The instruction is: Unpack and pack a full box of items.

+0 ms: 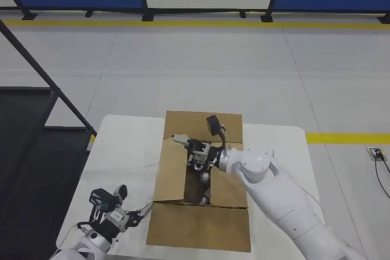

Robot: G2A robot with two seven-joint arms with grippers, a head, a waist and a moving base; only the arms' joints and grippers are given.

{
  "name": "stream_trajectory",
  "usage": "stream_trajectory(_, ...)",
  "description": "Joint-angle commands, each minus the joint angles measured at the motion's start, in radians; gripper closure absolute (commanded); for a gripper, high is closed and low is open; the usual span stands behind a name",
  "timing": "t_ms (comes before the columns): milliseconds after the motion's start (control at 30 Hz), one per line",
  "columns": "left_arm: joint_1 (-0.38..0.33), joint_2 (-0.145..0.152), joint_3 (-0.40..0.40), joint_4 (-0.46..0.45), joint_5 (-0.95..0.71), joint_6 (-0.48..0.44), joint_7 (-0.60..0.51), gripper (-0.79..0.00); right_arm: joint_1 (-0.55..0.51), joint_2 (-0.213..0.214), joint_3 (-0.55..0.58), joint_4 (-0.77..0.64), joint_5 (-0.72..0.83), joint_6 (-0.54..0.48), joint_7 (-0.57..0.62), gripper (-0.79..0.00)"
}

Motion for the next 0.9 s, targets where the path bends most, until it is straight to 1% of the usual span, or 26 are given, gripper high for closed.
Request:
stream_trajectory(0, 0.021, 0.000, -0.002, -0.036, 0.013, -0.002, 0.000, -0.785, 0.003, -0.008, 0.002, -0.008, 0.042, -0.008, 0.000, -0.785)
stream_trajectory(133, 0.015, -0.002, 0.019, -0.064, 0.021, 0.026, -0.014, -0.785, 0.010, -0.027, -0.006, -0.025, 0.110, -0.030, 0.013, -0.785)
stream_trajectory(233, -0.009, -0.009, 0.044, -0.061, -0.015, 0.079, -0.024, -0.785, 0.018, -0.042, -0.024, -0.024, 0.137, -0.045, 0.017, -0.785)
stream_trajectory(367, -0.036, -0.017, 0.063, -0.054, -0.069, 0.149, -0.025, -0.785, 0.041, -0.066, -0.053, 0.011, 0.167, -0.053, 0.028, -0.785)
stream_trajectory(433, -0.043, -0.021, 0.068, -0.049, -0.096, 0.186, -0.018, -0.785, 0.054, -0.077, -0.068, 0.036, 0.183, -0.051, 0.052, -0.785)
stream_trajectory(567, -0.044, -0.026, 0.062, -0.040, -0.138, 0.221, 0.006, -0.785, 0.081, -0.094, -0.083, 0.091, 0.188, -0.078, 0.095, -0.785)
stream_trajectory(700, -0.022, -0.028, 0.034, -0.041, -0.182, 0.215, 0.017, -0.785, 0.082, -0.090, -0.057, 0.112, 0.165, -0.138, 0.133, -0.785)
stream_trajectory(867, 0.017, -0.027, -0.030, -0.031, -0.216, 0.226, 0.034, -0.785, 0.025, -0.055, 0.037, 0.053, 0.115, -0.232, 0.123, -0.785)
